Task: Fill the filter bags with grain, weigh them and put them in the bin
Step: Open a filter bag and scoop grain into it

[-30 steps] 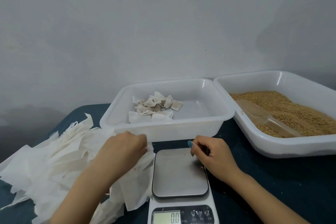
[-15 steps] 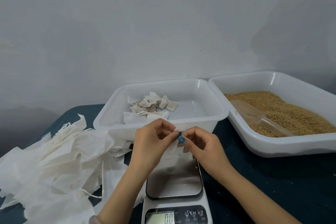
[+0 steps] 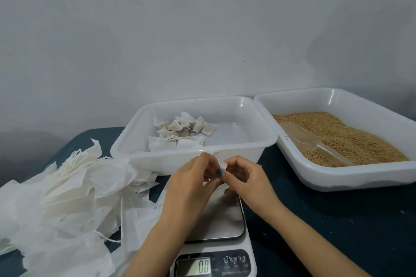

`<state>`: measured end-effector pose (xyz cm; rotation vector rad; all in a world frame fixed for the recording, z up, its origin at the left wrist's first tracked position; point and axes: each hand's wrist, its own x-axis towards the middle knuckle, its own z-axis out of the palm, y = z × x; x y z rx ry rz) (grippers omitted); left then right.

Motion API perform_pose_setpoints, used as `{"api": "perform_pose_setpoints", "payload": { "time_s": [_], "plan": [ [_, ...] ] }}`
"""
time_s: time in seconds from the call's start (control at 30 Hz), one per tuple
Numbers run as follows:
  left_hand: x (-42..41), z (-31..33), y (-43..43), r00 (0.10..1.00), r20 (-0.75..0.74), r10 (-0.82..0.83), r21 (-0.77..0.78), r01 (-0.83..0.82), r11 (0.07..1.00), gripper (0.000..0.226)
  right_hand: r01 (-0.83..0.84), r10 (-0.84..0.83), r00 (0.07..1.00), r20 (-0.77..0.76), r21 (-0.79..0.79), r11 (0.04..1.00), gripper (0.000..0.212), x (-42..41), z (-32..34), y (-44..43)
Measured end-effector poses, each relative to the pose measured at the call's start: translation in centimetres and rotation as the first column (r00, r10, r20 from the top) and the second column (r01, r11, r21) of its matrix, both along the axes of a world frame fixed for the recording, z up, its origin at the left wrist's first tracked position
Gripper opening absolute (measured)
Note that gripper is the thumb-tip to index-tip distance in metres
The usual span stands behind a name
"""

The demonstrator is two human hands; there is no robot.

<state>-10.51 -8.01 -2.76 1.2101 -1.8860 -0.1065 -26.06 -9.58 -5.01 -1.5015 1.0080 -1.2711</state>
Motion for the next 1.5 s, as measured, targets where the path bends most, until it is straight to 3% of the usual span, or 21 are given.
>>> {"api": "perform_pose_setpoints", "payload": {
  "time_s": [0.27, 0.73, 1.07, 1.2, 1.3, 1.4, 1.5],
  "plan": [
    [1.2, -0.4, 0.1, 0.997, -0.051, -0.057, 0.019, 0.058, 0.998, 0.02, 0.03, -0.032, 0.997, 0.072, 0.036, 0.999, 0.004, -0.4, 0.1, -0.4],
    [0.8, -0.7, 0.4, 0.997, -0.016, -0.079, 0.006, 0.079, 0.997, 0.016, 0.123, -0.125, 0.983, 0.134, 0.026, 0.992, 0.027, -0.5, 0.6, -0.1],
    [0.8, -0.6, 0.3, 0.949, -0.307, -0.067, 0.09, 0.099, 0.991, 0.034, 0.053, -0.045, 0.989, 0.14, -0.054, 0.997, 0.032, -0.5, 0.6, -0.1],
    [0.9, -0.3, 0.3, 0.943, -0.332, -0.013, 0.027, 0.024, 0.999, 0.033, 0.162, -0.174, 0.982, -0.072, -0.151, 0.975, 0.026, -0.5, 0.4, 0.0],
    [0.7, -0.3, 0.4, 0.951, -0.308, -0.001, -0.003, 0.0, 1.0, 0.033, 0.177, -0.269, 0.937, -0.222, -0.361, 0.916, 0.02, -0.2, 0.5, 0.5],
    [0.5, -0.3, 0.5, 0.943, -0.332, -0.013, 0.017, 0.02, 1.0, 0.034, 0.088, -0.374, 0.841, -0.391, -0.584, 0.807, 0.02, 0.1, 0.6, 1.0],
    [0.4, -0.2, 0.5, 0.917, -0.398, -0.033, 0.079, 0.07, 0.994, 0.031, -0.002, -0.49, 0.715, -0.498, -0.703, 0.711, 0.031, -0.1, 0.8, 1.3]
  ]
}}
